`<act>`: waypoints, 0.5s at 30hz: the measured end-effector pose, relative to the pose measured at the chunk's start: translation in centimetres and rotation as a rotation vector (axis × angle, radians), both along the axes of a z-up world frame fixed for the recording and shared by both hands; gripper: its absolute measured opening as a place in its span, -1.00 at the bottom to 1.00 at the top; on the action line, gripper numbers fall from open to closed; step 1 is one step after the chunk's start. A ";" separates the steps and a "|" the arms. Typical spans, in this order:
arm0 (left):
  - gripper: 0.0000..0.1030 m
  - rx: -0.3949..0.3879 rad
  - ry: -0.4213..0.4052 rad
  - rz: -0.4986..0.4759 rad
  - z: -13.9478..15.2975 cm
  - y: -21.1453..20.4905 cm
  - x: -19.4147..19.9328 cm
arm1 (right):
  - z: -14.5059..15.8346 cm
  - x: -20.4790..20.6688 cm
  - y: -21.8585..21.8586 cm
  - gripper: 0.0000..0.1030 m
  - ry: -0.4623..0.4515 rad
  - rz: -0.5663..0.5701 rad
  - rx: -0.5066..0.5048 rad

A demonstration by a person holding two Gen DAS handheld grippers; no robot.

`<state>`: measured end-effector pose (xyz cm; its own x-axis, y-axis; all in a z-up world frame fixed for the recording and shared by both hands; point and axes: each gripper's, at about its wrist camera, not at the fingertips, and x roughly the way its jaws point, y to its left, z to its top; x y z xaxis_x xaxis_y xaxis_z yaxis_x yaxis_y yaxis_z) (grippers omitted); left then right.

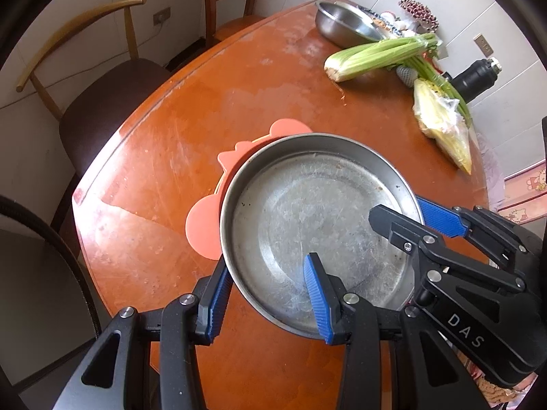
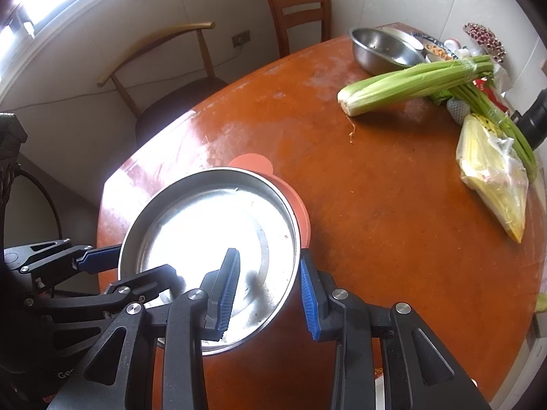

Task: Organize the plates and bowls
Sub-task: 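Carry the grey pan with the left tool over the pink plate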

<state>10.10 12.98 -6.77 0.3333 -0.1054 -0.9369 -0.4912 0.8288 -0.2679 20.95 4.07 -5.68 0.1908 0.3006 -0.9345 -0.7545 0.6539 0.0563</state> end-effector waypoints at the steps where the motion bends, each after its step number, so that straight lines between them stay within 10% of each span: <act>1: -0.18 0.000 0.003 0.001 -0.2 0.0 0.1 | -0.4 0.2 0.1 -0.31 0.007 0.000 -0.003; 15: -0.18 0.032 0.043 0.004 -1.7 -0.1 1.6 | -2.9 2.0 0.8 -0.31 0.051 0.006 -0.024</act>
